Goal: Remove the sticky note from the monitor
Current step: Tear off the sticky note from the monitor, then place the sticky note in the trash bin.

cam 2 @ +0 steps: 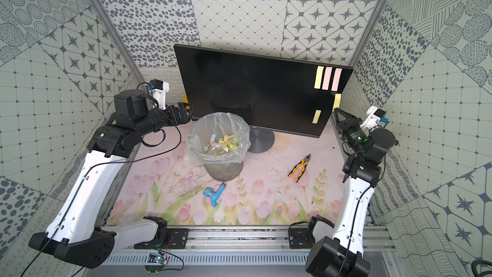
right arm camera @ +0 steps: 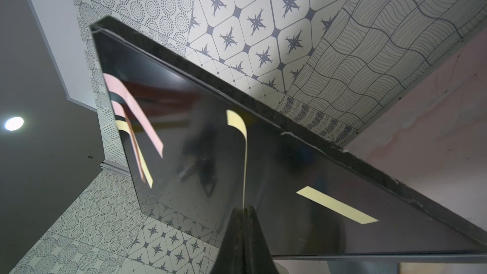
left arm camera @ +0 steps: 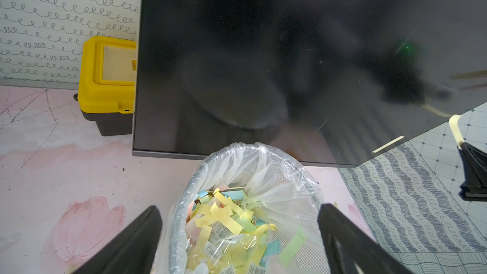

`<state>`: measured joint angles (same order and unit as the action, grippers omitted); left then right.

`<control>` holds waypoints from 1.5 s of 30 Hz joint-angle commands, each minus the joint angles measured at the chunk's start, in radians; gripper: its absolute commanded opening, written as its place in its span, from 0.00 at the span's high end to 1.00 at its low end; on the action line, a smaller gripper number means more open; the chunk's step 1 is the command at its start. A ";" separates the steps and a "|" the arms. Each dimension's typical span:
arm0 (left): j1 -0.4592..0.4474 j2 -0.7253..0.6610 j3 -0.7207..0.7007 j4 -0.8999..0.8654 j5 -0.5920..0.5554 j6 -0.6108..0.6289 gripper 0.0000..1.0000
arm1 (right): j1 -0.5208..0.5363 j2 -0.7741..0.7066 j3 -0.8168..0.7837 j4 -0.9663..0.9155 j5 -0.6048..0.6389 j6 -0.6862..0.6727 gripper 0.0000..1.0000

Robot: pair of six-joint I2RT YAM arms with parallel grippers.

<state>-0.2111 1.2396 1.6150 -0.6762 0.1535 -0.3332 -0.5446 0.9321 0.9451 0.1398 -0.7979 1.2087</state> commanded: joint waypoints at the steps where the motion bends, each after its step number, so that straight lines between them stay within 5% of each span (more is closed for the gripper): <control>1: 0.004 0.004 0.019 0.058 -0.032 0.045 0.02 | 0.002 -0.057 0.043 -0.045 0.046 -0.054 1.00; 10: 0.008 -0.006 0.006 0.070 -0.132 0.061 0.01 | 0.038 -0.156 0.119 -0.128 0.056 -0.138 1.00; 20: 0.016 -0.006 -0.004 0.065 -0.172 0.058 0.01 | 0.602 -0.037 0.376 -0.340 0.269 -0.509 1.00; 28: 0.034 -0.034 -0.033 0.058 -0.226 0.065 0.01 | 1.107 0.314 0.608 -0.504 0.482 -0.791 1.00; 36: 0.042 -0.077 -0.069 0.052 -0.266 0.077 0.01 | 1.329 0.578 0.866 -0.780 0.676 -1.005 1.00; 45: 0.043 -0.086 -0.075 0.052 -0.265 0.083 0.01 | 1.402 0.702 0.944 -0.981 0.724 -1.105 1.00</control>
<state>-0.1738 1.1595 1.5425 -0.6472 -0.0921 -0.2806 0.8478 1.6024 1.8568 -0.7673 -0.1146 0.1696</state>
